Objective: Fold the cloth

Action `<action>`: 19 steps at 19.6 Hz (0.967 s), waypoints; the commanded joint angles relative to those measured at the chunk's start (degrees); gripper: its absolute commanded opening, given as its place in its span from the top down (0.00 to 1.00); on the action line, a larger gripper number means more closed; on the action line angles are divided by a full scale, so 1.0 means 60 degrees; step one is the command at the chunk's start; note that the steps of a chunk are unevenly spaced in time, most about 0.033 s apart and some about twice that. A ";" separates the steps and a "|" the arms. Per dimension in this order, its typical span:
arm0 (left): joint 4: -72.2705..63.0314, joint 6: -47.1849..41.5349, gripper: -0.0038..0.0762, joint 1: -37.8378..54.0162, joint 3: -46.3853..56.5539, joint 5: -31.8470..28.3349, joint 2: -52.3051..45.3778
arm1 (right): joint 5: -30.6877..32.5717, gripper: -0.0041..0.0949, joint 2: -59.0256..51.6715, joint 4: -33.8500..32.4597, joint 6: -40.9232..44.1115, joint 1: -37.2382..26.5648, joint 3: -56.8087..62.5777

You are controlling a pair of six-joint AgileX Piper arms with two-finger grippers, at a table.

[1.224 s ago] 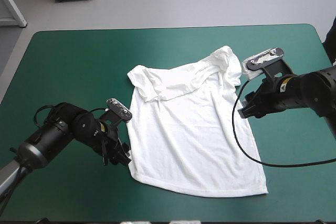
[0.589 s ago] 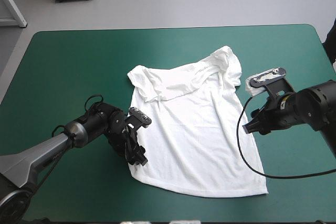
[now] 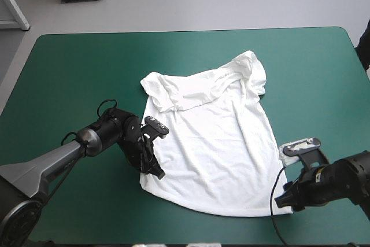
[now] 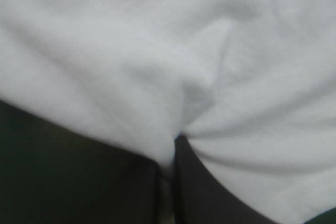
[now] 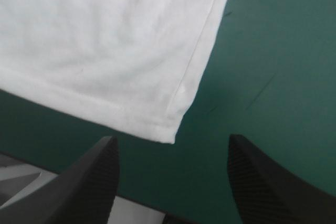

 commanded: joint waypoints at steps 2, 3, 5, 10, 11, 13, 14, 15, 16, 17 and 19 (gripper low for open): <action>-0.0803 0.0065 0.96 -0.0079 0.0163 -0.0898 0.0479 | -0.0191 0.38 -0.0141 0.0428 0.0084 0.0027 0.0959; -0.0803 0.0065 0.96 -0.0079 0.0163 -0.0898 0.0498 | -0.0349 0.38 -0.0141 0.0388 0.0084 0.0027 0.1087; -0.0803 0.0065 0.96 -0.0079 0.0163 -0.0898 0.0498 | -0.0822 0.38 -0.0141 0.0285 0.0106 0.0027 0.1305; -0.0956 0.0134 0.96 -0.0079 0.0163 -0.0898 0.0498 | -0.1836 0.38 0.0680 0.0223 0.0215 0.0027 0.1705; -0.1014 0.0134 0.96 -0.0079 0.0163 -0.0898 0.0498 | -0.2147 0.38 0.1076 0.0256 0.0215 0.0027 0.1705; -0.1075 0.0156 0.96 -0.0079 0.0163 -0.0898 0.0498 | -0.2604 0.38 0.1786 0.0340 0.0153 0.0027 0.1705; -0.1093 0.0157 0.96 -0.0079 0.0163 -0.0898 0.0498 | -0.2624 0.38 0.1986 0.0340 0.0153 0.0027 0.1705; -0.1120 0.0157 0.96 -0.0079 0.0163 -0.0842 0.0498 | -0.2645 0.42 0.2467 0.0340 0.0250 0.0027 0.1745; -0.1137 0.0157 0.96 -0.0079 0.0163 -0.0844 0.0498 | -0.2627 0.45 0.2684 0.0340 0.0336 0.0027 0.1778; -0.1137 0.0157 0.96 -0.0079 0.0163 -0.0844 0.0498 | -0.2627 0.51 0.3023 0.0512 0.0318 0.0027 0.1861; -0.1137 0.0157 0.96 -0.0079 0.0163 -0.0844 0.0498 | -0.2583 0.66 0.3309 0.1036 0.0154 0.0033 0.2018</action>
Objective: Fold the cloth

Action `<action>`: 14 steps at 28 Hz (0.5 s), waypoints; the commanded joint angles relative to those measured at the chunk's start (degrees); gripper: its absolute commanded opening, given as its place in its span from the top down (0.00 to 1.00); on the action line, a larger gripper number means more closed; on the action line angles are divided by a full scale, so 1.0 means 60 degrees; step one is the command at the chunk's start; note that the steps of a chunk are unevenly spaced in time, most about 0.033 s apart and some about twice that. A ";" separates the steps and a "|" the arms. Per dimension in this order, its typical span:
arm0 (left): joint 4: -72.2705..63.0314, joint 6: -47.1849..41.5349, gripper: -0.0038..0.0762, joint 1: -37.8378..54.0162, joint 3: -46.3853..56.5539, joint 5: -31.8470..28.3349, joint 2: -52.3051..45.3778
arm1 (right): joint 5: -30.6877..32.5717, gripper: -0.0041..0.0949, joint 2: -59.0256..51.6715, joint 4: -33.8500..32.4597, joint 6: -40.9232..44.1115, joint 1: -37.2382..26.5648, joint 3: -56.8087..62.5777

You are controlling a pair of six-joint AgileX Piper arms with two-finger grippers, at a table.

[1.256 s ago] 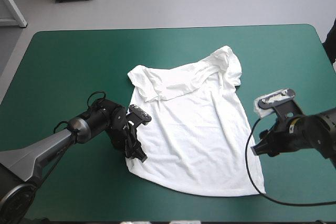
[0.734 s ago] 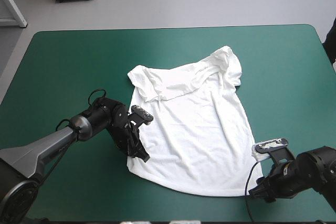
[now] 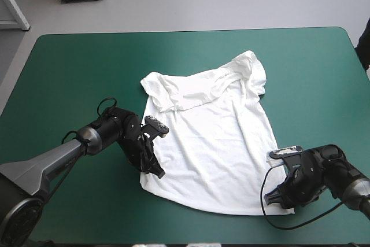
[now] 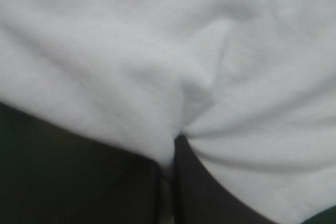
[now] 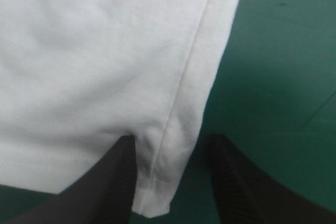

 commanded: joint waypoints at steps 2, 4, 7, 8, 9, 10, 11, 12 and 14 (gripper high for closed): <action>-0.0977 -0.0018 0.96 -0.0157 0.0248 -0.0960 0.0383 | -0.0285 0.89 0.0377 0.1843 -0.0648 0.0033 0.0514; -0.0963 -0.0018 0.96 -0.0157 0.0248 -0.1019 0.0383 | -0.0328 0.97 0.0377 0.2364 -0.0941 0.0033 0.0699; -0.0994 -0.0018 0.96 -0.0157 0.0248 -0.1024 0.0365 | -0.0347 0.97 0.0313 0.2778 -0.1123 0.0033 0.0714; -0.1003 -0.0018 0.96 -0.0157 0.0248 -0.1024 0.0365 | -0.0396 0.97 0.0266 0.2913 -0.1123 0.0033 0.0714; -0.1003 -0.0018 0.96 -0.0157 0.0248 -0.1004 0.0343 | -0.0396 0.97 0.0220 0.3025 -0.1123 0.0033 0.0714; -0.1003 -0.0018 0.96 -0.0157 0.0248 -0.1004 0.0323 | -0.0353 0.97 0.0169 0.3127 -0.1123 0.0033 0.0696; -0.1008 -0.0018 0.96 -0.0157 0.0248 -0.0984 0.0302 | -0.0340 0.97 0.0112 0.3201 -0.1123 0.0033 0.0677; -0.1008 -0.0018 0.96 -0.0157 0.0228 -0.0939 0.0224 | -0.0304 0.97 0.0001 0.3280 -0.1123 0.0033 0.0653; -0.1032 -0.0018 0.96 -0.0157 0.0206 -0.0922 0.0013 | -0.0275 0.97 -0.0252 0.3322 -0.1123 0.0033 0.0503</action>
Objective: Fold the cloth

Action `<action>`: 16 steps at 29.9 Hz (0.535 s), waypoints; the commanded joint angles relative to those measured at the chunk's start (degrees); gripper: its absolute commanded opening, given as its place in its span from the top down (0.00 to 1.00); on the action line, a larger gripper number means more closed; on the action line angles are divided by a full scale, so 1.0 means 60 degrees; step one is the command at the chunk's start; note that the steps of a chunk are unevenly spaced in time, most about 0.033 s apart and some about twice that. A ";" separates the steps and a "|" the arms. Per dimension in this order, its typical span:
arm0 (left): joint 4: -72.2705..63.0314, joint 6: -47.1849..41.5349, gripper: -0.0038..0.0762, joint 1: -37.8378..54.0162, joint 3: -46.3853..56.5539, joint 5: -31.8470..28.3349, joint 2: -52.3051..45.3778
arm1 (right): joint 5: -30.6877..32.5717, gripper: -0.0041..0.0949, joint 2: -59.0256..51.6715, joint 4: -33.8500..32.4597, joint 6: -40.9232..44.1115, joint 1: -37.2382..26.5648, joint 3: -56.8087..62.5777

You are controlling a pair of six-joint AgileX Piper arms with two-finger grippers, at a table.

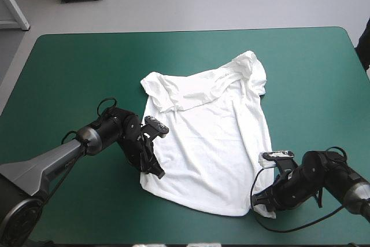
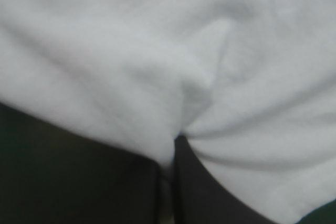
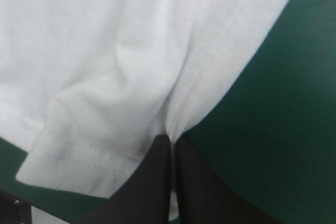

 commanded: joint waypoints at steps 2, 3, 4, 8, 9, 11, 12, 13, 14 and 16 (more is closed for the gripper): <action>-0.0996 -0.0026 0.96 -0.0157 0.0107 -0.0842 -0.0267 | 0.0091 0.97 -0.0451 0.0567 -0.0089 0.0071 -0.0197; -0.0976 -0.0026 0.96 -0.0157 0.0051 -0.0845 -0.0420 | 0.0091 0.97 -0.0575 0.0475 -0.0051 0.0071 -0.0373; -0.0976 -0.0026 0.96 -0.0157 -0.0041 -0.0819 -0.0616 | 0.0130 0.97 -0.0710 0.0358 0.0116 0.0071 -0.0610; -0.0875 -0.0134 0.96 -0.0157 -0.0478 -0.0279 -0.1403 | 0.0586 0.97 -0.1005 -0.0133 0.0459 0.0071 -0.1733; -0.0802 -0.0211 0.96 -0.0157 -0.0616 -0.0189 -0.1631 | 0.0727 0.97 -0.1046 -0.0261 0.0541 0.0071 -0.2079; -0.0487 -0.0471 0.96 -0.0157 -0.0954 0.0061 -0.2093 | 0.1053 0.97 -0.1088 -0.0759 0.0714 0.0071 -0.2779; -0.0331 -0.0557 0.96 -0.0157 -0.1155 0.0217 -0.2327 | 0.1222 0.97 -0.1096 -0.0972 0.0739 0.0071 -0.3158; -0.0103 -0.0634 0.96 -0.0157 -0.1373 0.0414 -0.2568 | 0.1343 0.97 -0.1096 -0.1136 0.0761 0.0071 -0.3469; 0.0072 -0.0776 0.96 -0.0157 -0.1569 0.0595 -0.2764 | 0.1493 0.97 -0.1096 -0.1303 0.0804 0.0071 -0.3891; 0.0436 -0.0964 0.96 -0.0157 -0.2112 0.1069 -0.3238 | 0.1682 0.97 -0.1096 -0.1563 0.0877 0.0071 -0.4682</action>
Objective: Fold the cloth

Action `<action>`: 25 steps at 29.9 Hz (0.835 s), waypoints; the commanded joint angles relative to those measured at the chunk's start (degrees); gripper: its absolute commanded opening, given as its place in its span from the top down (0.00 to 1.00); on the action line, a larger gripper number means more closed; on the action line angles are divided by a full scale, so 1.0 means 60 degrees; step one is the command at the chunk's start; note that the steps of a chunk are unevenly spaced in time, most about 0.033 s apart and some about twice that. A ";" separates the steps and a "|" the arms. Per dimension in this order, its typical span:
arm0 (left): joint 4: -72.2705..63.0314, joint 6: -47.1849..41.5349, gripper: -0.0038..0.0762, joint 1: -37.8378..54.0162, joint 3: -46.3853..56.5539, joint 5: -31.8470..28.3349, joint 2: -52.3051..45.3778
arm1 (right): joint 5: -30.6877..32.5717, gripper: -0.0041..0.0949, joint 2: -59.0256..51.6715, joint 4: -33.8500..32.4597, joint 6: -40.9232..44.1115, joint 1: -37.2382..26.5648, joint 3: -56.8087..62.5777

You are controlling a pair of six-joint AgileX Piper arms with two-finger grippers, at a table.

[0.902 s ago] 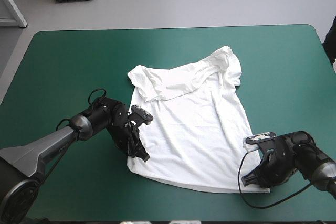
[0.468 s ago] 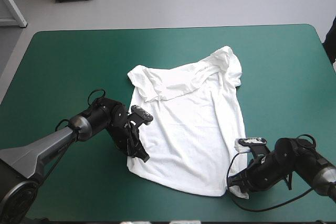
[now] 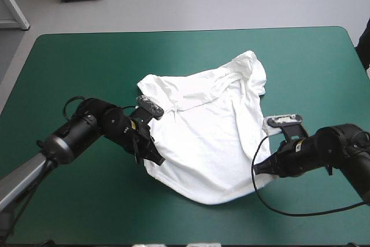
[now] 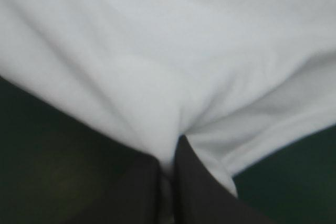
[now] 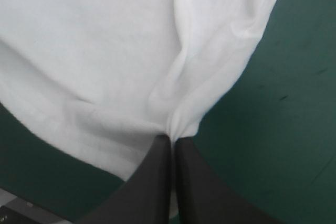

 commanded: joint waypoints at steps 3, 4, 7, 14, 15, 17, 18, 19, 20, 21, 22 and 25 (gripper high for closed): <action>0.0762 -0.0523 0.96 -0.0053 -0.1800 0.1096 -0.1449 | 0.0329 0.97 -0.0182 -0.0786 0.0135 0.0026 -0.2650; 0.0860 -0.0587 0.96 -0.0053 -0.2180 0.1227 -0.1614 | 0.0326 0.97 -0.0182 -0.0912 0.0135 0.0026 -0.3142; 0.1118 -0.0632 0.96 -0.0053 -0.3409 0.1692 -0.1933 | 0.0326 0.97 -0.0182 -0.1090 0.0135 0.0026 -0.4467; 0.1118 -0.0591 0.96 -0.0053 -0.6743 0.2010 -0.1977 | 0.0029 0.97 -0.0182 -0.1499 0.0135 0.0026 -0.7017; 0.1146 -0.0591 0.96 -0.0053 -0.7204 0.1956 -0.1958 | -0.0089 0.97 -0.0182 -0.1542 0.0135 0.0026 -0.7368; 0.1168 -0.0410 0.96 -0.0053 -0.8017 0.1865 -0.1894 | -0.0478 0.97 -0.0161 -0.1747 0.0053 0.0026 -0.8016; 0.1168 -0.0301 0.96 -0.0053 -0.8426 0.1765 -0.1854 | -0.0693 0.97 -0.0142 -0.1789 0.0005 0.0026 -0.8250; 0.1271 -0.0283 0.96 -0.0053 -0.8833 0.1668 -0.1830 | -0.1041 0.97 -0.0091 -0.1790 -0.0061 0.0026 -0.8594; 0.1371 -0.0283 0.96 -0.0053 -0.9128 0.1551 -0.1782 | -0.1262 0.97 -0.0072 -0.1817 -0.0076 0.0026 -0.8822; 0.1469 -0.0283 0.96 -0.0053 -0.9452 0.1446 -0.1786 | -0.1554 0.97 -0.0039 -0.1861 -0.0076 0.0026 -0.9081; 0.1495 -0.0283 0.96 -0.0053 -0.9725 0.1332 -0.1761 | -0.1854 0.97 0.0033 -0.1859 -0.0076 0.0026 -0.9282; 0.1540 -0.0231 0.96 -0.0053 -1.0325 0.0926 -0.1727 | -0.2654 0.97 0.0169 -0.1927 -0.0129 0.0026 -0.9999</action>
